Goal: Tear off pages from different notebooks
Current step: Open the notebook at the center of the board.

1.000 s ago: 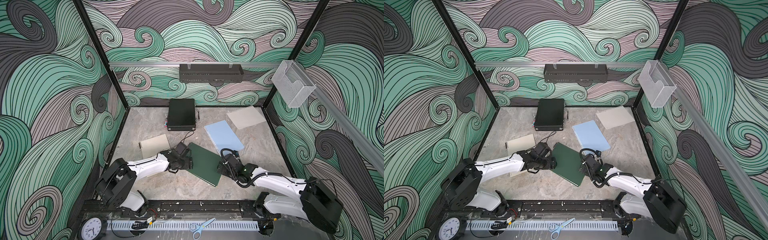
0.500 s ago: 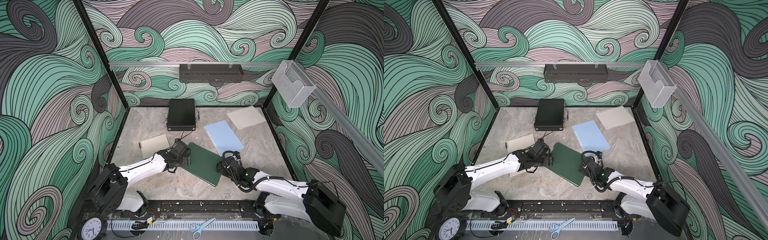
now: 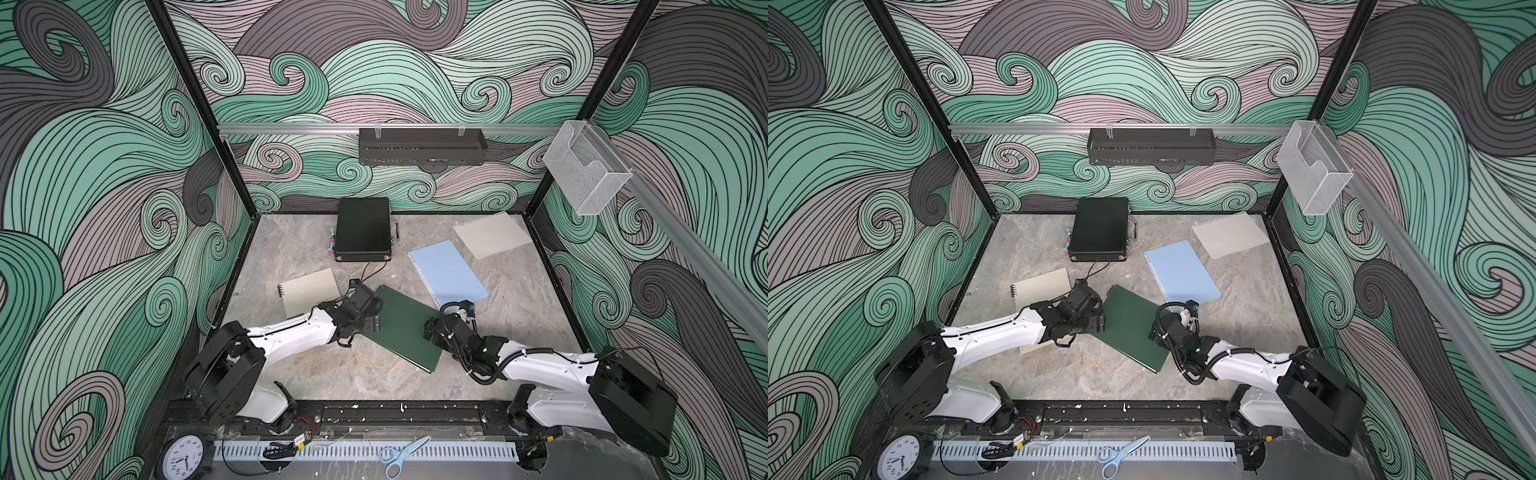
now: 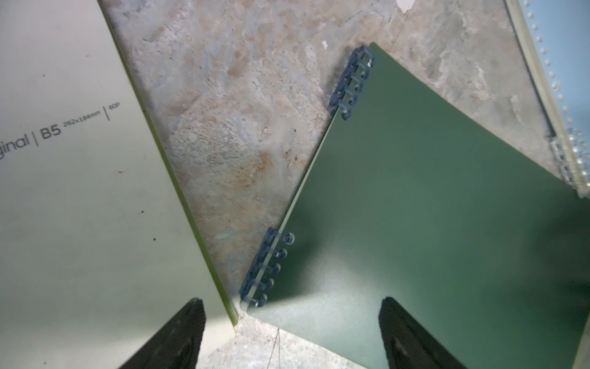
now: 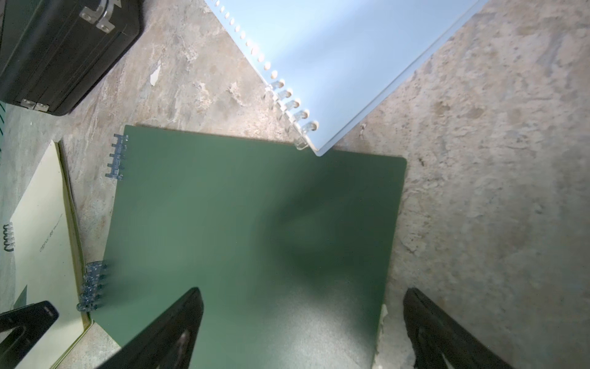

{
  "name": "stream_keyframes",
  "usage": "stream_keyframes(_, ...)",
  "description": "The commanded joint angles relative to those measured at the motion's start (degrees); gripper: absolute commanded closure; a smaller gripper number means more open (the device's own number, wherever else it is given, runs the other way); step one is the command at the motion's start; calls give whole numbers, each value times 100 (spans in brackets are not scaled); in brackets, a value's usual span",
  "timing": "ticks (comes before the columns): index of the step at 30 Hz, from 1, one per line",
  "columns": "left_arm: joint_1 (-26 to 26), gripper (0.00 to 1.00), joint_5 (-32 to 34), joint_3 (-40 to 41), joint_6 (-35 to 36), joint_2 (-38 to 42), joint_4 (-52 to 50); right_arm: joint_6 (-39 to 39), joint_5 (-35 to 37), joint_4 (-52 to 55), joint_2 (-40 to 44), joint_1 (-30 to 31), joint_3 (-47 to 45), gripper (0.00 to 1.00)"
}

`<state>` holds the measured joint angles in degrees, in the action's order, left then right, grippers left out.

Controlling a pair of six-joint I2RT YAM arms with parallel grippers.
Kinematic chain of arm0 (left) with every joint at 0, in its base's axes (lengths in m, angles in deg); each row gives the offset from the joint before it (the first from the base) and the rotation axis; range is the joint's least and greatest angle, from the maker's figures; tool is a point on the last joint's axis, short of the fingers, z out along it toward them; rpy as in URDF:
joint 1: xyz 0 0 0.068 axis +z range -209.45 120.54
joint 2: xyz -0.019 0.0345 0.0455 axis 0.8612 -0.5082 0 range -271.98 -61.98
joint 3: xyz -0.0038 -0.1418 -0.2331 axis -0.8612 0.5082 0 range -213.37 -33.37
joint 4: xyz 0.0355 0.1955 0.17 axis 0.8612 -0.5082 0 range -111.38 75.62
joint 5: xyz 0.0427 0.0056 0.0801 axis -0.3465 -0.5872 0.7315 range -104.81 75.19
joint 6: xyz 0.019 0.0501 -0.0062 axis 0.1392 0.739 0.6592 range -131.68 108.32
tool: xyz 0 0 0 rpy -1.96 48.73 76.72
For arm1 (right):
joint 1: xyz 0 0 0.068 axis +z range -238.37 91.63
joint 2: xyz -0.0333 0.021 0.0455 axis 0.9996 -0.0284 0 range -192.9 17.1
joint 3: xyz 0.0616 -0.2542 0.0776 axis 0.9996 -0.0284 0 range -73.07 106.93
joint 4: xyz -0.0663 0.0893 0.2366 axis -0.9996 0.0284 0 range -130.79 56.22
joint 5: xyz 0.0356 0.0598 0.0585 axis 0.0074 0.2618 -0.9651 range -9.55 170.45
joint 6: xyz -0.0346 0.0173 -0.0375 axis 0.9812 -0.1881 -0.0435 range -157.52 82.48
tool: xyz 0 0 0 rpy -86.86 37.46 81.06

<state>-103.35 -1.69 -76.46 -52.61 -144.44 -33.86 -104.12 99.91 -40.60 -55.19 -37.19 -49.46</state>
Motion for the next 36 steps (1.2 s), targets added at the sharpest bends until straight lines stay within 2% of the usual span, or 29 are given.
stream_keyframes(1,-6,15,92,-146,72,-156,-121,-159,-259,605,-319,50,181,3)
stream_keyframes(9,-5,15,-326,-14,31,-353,212,-187,-402,462,-742,43,442,5)
stream_keyframes(18,-13,16,-484,60,98,-653,576,-308,-213,191,-230,150,-77,4)
stream_keyframes(23,-20,16,-893,48,245,-588,755,-292,-252,-21,1,156,-265,4)
stream_keyframes(27,-48,16,-1275,-46,418,-636,947,-303,-137,8,439,156,-469,4)
stream_keyframes(36,-180,16,-1431,-270,427,-574,963,-133,-67,294,1833,105,-813,3)
